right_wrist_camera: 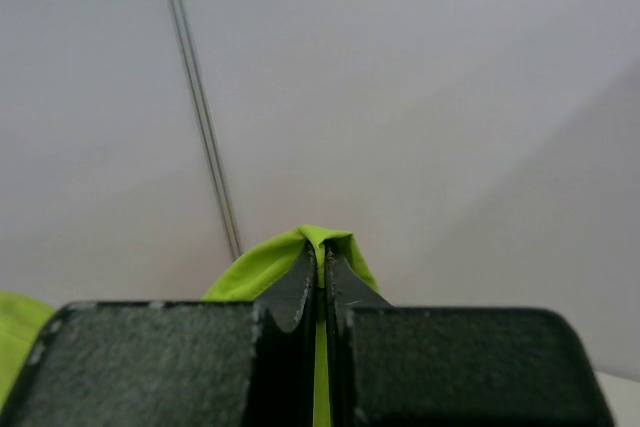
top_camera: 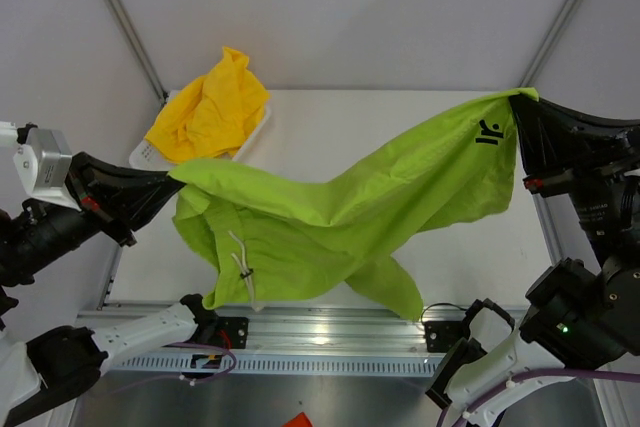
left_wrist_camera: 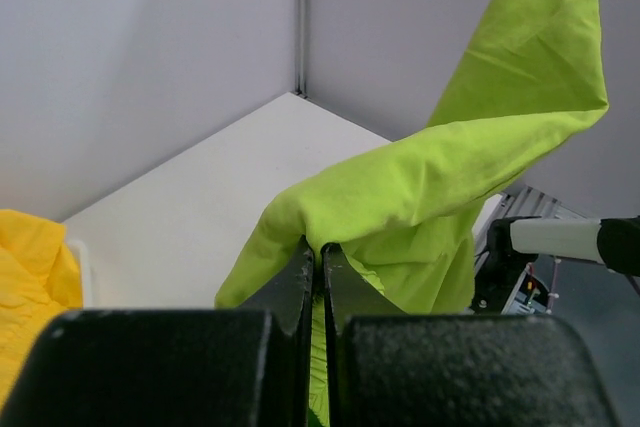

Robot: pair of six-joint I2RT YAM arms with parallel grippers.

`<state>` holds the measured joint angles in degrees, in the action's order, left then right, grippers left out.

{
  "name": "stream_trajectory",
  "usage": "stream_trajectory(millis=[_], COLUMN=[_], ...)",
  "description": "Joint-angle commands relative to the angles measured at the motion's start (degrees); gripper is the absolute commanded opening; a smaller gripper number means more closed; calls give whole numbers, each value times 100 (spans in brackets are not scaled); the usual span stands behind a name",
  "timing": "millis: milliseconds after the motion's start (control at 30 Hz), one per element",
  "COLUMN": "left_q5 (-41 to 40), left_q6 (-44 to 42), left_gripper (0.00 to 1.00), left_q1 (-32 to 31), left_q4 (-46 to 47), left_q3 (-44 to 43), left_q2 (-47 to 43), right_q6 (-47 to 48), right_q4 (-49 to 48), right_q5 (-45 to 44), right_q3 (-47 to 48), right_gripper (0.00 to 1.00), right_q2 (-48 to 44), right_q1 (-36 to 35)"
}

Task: Fold and stack the shorts
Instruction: Flatten the shorts out

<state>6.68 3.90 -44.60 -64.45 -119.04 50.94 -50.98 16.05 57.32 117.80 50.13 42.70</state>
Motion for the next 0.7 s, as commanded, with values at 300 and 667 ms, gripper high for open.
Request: stream_trajectory(millis=[300,667], left_q5=[-1265,-1204], left_q6=[-232,-285], left_gripper=[0,0], left_q1=[48,48], left_q4=[310,301], left_q3=[-5,-31], left_q2=[443,575], right_q6=[-326,1959], right_q4=[-176,2655], right_q5=[78,-1274], right_q3=[-610,409], right_gripper=[0,0], right_q2=[663,1420], right_q1=[20,-2912])
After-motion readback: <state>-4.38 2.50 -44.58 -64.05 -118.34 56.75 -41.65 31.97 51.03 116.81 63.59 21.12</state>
